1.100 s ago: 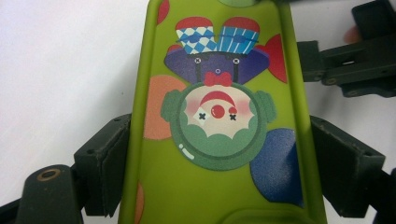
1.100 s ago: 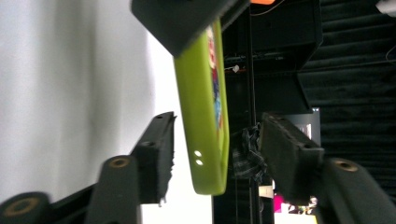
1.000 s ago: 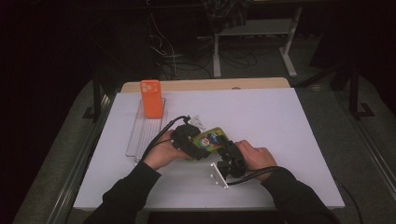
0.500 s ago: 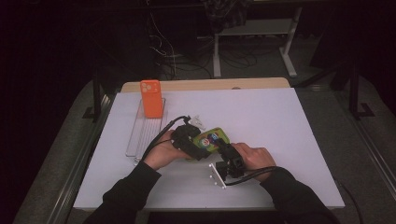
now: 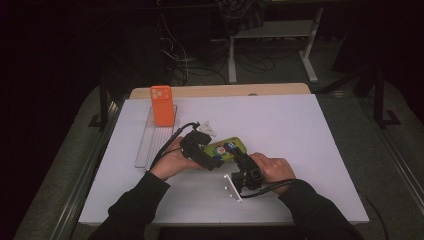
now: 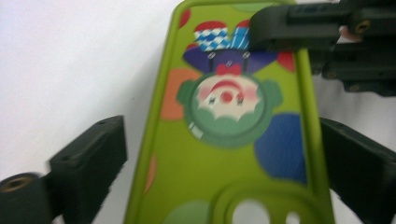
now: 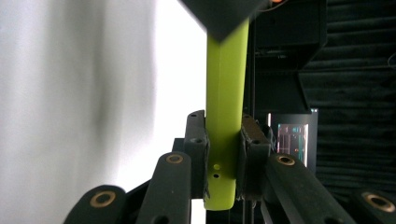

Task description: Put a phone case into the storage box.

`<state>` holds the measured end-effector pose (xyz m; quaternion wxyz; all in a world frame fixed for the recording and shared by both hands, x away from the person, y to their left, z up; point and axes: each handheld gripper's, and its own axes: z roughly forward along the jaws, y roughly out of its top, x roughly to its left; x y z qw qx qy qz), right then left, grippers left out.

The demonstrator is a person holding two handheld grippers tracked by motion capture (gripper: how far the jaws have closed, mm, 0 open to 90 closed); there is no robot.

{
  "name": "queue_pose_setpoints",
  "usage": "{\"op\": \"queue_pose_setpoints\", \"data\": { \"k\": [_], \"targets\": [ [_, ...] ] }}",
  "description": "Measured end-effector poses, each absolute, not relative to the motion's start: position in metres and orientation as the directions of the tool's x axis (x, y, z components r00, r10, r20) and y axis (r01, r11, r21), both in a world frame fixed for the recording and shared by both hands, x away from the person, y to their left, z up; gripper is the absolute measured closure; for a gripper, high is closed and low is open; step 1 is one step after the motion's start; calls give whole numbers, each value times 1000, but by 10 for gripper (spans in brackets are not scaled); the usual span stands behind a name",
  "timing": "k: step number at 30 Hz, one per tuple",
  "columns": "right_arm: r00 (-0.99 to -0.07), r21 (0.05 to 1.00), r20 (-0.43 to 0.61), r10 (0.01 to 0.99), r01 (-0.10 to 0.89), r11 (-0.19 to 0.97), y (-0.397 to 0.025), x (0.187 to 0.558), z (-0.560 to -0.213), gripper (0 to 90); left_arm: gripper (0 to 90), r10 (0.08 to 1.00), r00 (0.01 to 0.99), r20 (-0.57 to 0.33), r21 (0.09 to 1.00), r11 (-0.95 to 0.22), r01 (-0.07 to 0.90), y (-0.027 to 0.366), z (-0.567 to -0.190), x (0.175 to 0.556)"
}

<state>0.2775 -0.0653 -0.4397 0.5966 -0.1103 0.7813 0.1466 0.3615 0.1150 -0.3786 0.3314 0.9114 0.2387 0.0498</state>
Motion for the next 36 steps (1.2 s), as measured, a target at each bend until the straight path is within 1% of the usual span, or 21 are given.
{"op": "queue_pose_setpoints", "data": {
  "k": [3,6,7,11,12,13,17,20,23,24,25,26,28,31,32,36],
  "targets": [
    [-277,122,-961,29,-323,938,-69,280,-438,758,2,464,882,-75,638,-658,400,122,-376,364],
    [-288,138,-957,48,-304,942,-73,282,-438,757,0,463,883,-77,642,-655,399,128,-372,365],
    [-296,144,-954,51,-299,943,-74,283,-437,758,0,470,878,-90,654,-637,408,130,-372,365],
    [-317,192,-943,101,-270,944,-81,289,-435,757,0,473,876,-90,646,-642,413,141,-368,368],
    [-341,191,-935,95,-262,946,-82,290,-434,757,0,476,875,-84,649,-640,411,143,-368,368],
    [-375,244,-914,152,-211,947,-83,289,-435,757,0,476,876,-83,648,-642,410,145,-367,369],
    [-402,307,-891,212,-188,933,-90,296,-430,758,0,487,869,-89,651,-632,421,148,-367,370],
    [-451,382,-846,284,-141,913,-95,301,-427,757,0,492,866,-87,645,-635,425,149,-366,371],
    [-490,434,-807,330,-115,893,-99,305,-422,757,0,500,861,-96,646,-627,435,149,-367,370],
    [-511,472,-778,366,-89,877,-101,305,-420,757,0,506,857,-102,654,-615,441,148,-368,370],
    [-515,493,-766,385,-86,866,-102,307,-419,758,0,506,857,-99,659,-612,437,148,-369,371],
    [-532,550,-719,446,-43,834,-102,306,-417,757,0,504,859,-93,657,-617,433,148,-369,371],
    [-553,598,-671,493,-12,802,-103,308,-415,758,0,506,857,-96,655,-617,437,148,-370,371],
    [-581,627,-632,514,7,779,-107,311,-412,758,0,492,867,-82,647,-635,422,147,-369,372],
    [-589,641,-612,528,22,767,-108,312,-411,757,0,478,876,-64,632,-660,406,149,-369,373],
    [-627,681,-543,559,62,730,-111,314,-409,757,0,490,868,-80,639,-643,422,147,-370,372]
  ]
}}
